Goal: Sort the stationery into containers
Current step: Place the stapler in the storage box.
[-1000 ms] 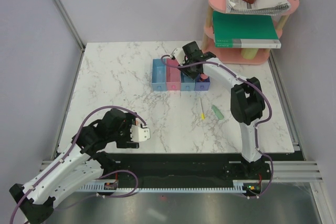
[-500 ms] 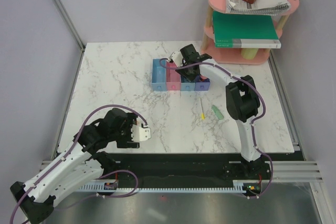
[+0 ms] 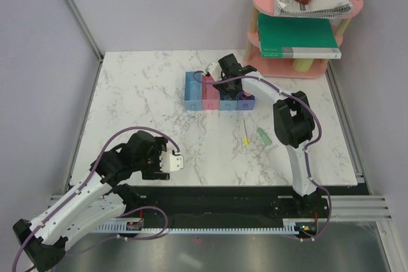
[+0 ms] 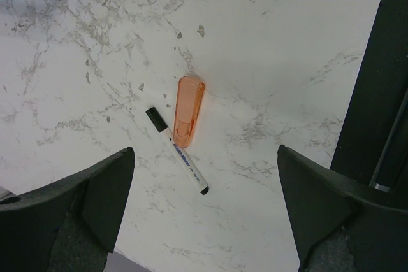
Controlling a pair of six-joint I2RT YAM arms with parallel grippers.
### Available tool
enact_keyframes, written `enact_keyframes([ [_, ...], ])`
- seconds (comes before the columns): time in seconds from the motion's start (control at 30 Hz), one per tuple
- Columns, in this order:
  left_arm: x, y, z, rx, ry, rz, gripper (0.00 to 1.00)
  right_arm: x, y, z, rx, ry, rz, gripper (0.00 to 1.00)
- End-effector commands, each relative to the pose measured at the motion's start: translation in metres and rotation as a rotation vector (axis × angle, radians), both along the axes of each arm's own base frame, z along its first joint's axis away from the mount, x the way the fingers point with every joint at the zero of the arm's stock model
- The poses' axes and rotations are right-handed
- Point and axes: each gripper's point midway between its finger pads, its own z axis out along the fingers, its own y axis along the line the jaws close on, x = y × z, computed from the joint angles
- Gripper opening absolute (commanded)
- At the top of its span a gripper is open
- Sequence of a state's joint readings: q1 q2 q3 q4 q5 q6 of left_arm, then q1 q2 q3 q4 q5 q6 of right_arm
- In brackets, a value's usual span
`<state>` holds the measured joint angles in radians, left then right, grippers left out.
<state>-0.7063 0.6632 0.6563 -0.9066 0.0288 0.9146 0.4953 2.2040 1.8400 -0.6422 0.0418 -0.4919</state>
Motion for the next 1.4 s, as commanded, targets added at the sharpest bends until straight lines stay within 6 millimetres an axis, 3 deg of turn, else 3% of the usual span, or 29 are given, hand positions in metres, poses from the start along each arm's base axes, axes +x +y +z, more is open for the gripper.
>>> enact_keyframes([
  [0.0, 0.008, -0.008, 0.015, -0.028, -0.051, -0.031, 1.0, 0.009, 0.0, -0.002, -0.002, -0.016, -0.002, 0.4],
  [0.37, 0.007, -0.007, 0.014, -0.03, -0.049, -0.031, 1.0, 0.008, -0.003, 0.0, -0.009, -0.016, -0.006, 0.45],
  [1.37, 0.007, -0.009, 0.019, -0.047, -0.059, -0.034, 1.0, -0.002, -0.011, 0.037, -0.003, -0.056, -0.012, 0.44],
])
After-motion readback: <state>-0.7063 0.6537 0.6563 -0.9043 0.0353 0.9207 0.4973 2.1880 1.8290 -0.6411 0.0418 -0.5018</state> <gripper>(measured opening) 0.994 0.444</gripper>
